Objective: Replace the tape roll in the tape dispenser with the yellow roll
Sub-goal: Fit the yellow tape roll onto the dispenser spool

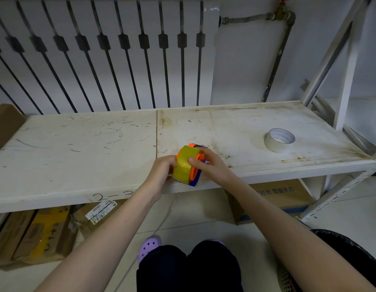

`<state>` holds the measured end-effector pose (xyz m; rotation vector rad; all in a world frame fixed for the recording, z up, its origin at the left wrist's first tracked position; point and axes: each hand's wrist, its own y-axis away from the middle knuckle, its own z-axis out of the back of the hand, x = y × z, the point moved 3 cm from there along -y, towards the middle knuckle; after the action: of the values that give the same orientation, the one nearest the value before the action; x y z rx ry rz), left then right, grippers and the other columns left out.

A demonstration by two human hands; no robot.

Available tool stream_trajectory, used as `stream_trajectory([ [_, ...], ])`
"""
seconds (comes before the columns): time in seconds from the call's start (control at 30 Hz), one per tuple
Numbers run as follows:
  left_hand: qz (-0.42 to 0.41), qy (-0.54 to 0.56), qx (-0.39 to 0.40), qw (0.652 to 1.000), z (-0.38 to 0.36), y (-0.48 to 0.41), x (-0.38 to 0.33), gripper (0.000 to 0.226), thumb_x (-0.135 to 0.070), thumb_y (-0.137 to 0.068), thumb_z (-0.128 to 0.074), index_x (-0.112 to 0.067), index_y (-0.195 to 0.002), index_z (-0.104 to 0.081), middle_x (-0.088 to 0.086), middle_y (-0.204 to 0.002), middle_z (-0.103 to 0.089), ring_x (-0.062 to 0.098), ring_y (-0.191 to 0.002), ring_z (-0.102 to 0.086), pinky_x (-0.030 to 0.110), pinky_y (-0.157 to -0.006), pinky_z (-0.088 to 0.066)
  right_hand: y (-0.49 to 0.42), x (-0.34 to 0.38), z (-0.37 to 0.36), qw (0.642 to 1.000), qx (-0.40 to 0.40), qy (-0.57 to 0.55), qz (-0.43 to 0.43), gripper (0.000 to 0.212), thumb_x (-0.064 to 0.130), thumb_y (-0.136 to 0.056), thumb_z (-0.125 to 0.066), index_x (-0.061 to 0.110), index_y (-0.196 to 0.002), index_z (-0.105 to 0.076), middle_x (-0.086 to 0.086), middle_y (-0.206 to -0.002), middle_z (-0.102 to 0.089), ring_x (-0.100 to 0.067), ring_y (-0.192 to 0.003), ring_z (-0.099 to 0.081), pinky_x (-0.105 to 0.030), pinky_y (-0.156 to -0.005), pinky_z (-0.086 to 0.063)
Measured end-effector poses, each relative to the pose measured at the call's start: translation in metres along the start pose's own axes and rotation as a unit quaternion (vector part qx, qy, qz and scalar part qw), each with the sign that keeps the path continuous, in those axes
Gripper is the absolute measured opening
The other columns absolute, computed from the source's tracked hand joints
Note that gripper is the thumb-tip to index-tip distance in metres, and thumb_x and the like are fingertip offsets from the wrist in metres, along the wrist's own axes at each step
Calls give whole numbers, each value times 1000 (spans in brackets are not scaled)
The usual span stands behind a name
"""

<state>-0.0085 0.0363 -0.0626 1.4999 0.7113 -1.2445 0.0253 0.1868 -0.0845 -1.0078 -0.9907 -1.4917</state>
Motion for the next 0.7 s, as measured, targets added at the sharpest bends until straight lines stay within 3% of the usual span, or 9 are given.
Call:
stream_trajectory([
  [0.13,19,14,1,1000,-1,-2,-3,43,-42,-73,-56,-10,-101,-64,15,-95,-67,29,-86,-61,38,-80,-48,11,10,-4,999,11,35,12,74,44,-84,-61,18,-144,-25,12,-125,-40,-9,-117,-40,-27,-94,-40],
  [0.23,28,23,-12,999,-3,-8,-7,38,-42,-85,-58,-14,-110,-63,10,-101,-67,24,-85,-62,32,-72,-48,15,14,-8,979,-26,181,94,100,51,-66,-77,21,-143,-22,4,-140,-34,-13,-125,-38,-35,-98,-45],
  [0.33,54,2,-26,998,-6,-9,-13,40,-36,-83,-62,-14,-116,-56,10,-104,-62,26,-87,-59,30,-65,-48,12,14,-9,960,-36,251,119,103,52,-57,-81,22,-140,-28,3,-140,-38,-14,-123,-43,-42,-96,-49],
  [0.53,64,-24,-25,997,-8,-9,-15,43,-28,-83,-53,-8,-121,-55,13,-100,-60,22,-76,-55,27,-59,-42,9,11,-3,966,-58,232,103,97,50,-57,-82,27,-137,-34,6,-135,-44,-12,-117,-47,-36,-92,-50],
  [0.7,67,-22,-24,997,-6,-5,-14,24,-27,-85,-49,-10,-100,-57,11,-89,-59,21,-66,-53,27,-55,-38,0,7,1,992,-35,122,25,87,50,-54,-83,28,-130,-46,5,-123,-56,-14,-110,-55,-40,-93,-52],
])
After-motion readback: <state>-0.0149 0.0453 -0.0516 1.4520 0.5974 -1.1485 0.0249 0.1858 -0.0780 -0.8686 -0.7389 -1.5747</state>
